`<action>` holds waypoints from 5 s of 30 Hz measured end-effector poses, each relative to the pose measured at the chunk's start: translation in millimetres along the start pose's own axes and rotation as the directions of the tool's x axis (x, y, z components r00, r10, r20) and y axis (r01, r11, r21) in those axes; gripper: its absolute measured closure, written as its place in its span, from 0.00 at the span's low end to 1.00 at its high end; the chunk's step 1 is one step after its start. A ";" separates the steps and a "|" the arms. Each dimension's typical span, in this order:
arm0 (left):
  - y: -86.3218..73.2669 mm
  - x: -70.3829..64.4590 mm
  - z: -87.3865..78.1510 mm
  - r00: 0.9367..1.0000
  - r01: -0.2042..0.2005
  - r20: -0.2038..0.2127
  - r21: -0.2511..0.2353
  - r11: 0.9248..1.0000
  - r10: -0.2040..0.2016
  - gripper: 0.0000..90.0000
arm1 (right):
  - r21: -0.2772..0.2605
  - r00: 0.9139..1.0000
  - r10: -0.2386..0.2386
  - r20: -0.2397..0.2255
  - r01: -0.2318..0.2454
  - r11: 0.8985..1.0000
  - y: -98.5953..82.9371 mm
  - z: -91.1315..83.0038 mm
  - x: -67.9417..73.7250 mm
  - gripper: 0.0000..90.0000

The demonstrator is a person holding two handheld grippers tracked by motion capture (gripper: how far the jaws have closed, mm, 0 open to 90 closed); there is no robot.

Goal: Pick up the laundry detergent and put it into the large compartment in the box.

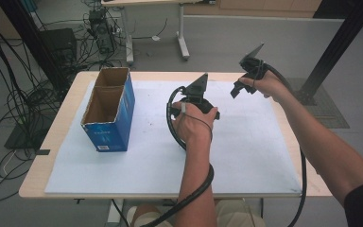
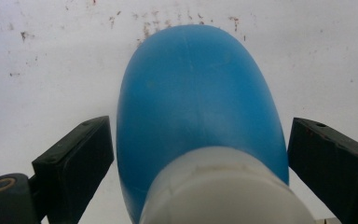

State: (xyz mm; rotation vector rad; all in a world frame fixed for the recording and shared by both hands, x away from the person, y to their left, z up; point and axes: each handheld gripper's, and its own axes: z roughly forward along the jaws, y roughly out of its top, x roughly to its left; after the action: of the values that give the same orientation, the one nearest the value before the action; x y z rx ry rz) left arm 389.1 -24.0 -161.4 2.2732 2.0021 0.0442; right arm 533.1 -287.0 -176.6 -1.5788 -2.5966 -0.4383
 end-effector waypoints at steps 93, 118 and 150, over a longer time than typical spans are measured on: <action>-6.8 -1.1 -3.8 1.000 -0.007 -0.022 -0.035 0.999 0.006 0.41 | 0.007 1.000 -0.004 0.003 0.004 1.000 3.7 4.4 2.6 0.06; -7.8 -1.0 -3.8 1.000 -0.009 -0.022 -0.038 0.999 0.008 0.41 | 0.004 1.000 -0.003 0.003 0.003 1.000 2.4 2.8 2.0 0.06; -9.4 1.1 -3.8 1.000 -0.008 -0.016 -0.048 0.999 0.007 0.41 | 0.005 1.000 -0.009 0.003 0.009 1.000 3.1 4.1 4.1 0.06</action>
State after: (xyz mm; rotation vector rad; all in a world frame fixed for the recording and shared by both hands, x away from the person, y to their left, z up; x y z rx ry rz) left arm 379.6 -21.5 -158.7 2.2587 1.9780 0.1099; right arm 534.2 -281.0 -179.0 -1.5675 -2.6062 -0.4302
